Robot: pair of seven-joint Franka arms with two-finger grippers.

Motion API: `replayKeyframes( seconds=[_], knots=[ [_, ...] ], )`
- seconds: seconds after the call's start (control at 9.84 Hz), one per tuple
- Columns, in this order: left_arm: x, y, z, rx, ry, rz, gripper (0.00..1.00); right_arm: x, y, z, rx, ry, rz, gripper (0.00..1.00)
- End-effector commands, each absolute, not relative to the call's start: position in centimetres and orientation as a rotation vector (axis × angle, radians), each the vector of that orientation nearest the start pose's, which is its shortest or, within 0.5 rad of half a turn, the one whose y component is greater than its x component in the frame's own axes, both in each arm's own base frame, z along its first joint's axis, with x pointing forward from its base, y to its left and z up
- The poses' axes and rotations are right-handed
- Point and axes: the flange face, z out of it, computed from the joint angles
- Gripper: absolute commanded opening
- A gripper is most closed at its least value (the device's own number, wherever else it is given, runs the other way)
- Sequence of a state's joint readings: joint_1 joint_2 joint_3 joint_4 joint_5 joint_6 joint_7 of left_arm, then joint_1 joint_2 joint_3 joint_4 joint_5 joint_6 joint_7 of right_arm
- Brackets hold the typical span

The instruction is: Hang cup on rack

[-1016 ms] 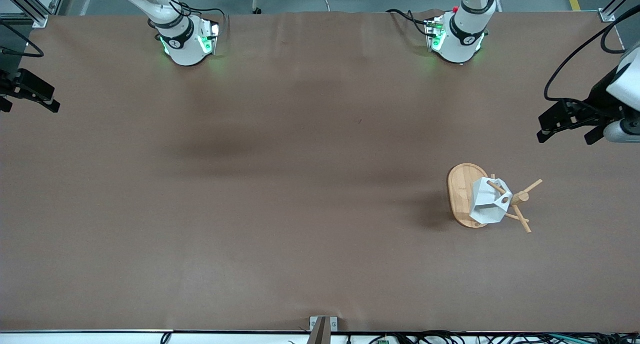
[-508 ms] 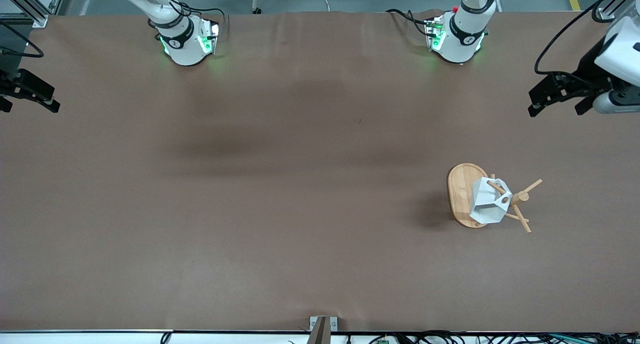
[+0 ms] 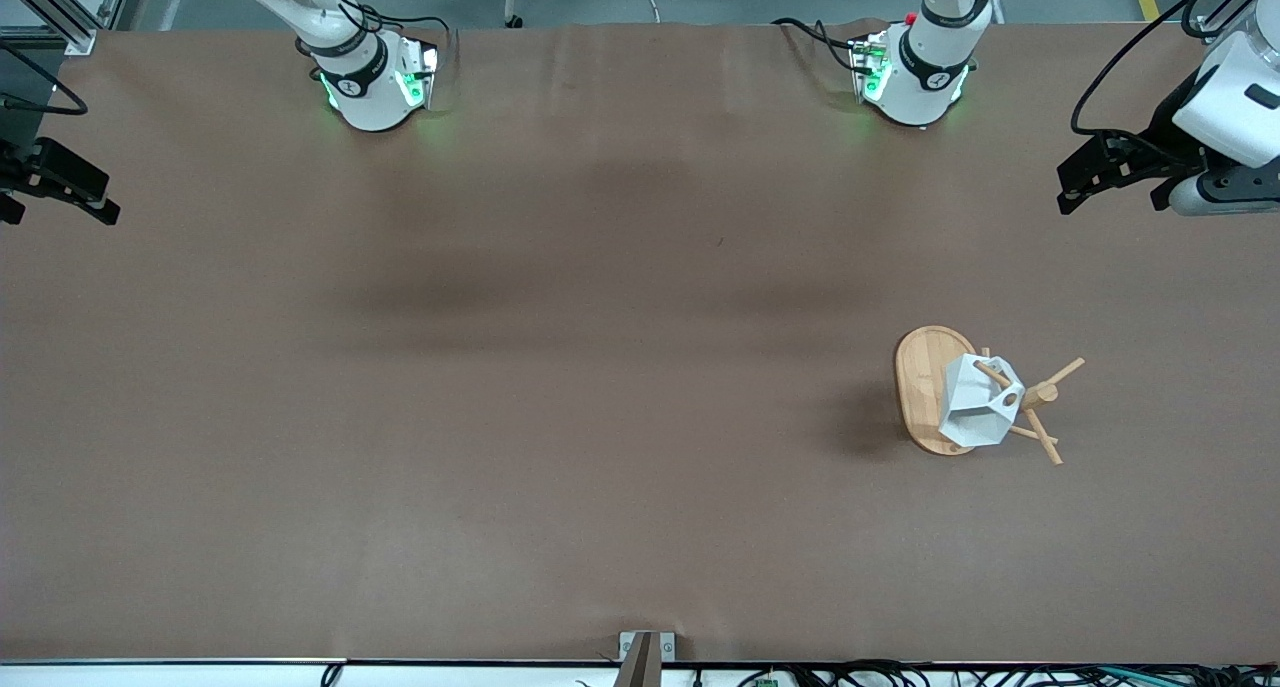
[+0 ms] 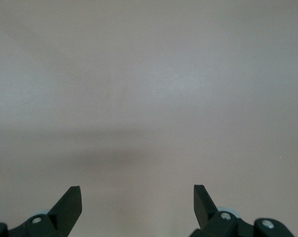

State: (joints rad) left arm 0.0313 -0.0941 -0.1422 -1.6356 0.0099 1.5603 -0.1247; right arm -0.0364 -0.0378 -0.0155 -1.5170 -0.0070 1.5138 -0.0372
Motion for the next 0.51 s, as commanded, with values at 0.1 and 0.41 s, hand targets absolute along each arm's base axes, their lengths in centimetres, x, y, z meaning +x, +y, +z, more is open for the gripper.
replayKeyframes(
  seconds=[0.1,0.41],
  knots=[
    [51.53,-4.51,63.04,-3.103,-0.006,0.013,1.0,53.34,-3.01,66.63,-3.155,0.026,-0.064,1.0],
    [51.64,-4.43,63.03,-3.105,-0.013,0.013,1.0,53.36,-2.84,66.57,-3.155,0.021,-0.064,1.0]
  ],
)
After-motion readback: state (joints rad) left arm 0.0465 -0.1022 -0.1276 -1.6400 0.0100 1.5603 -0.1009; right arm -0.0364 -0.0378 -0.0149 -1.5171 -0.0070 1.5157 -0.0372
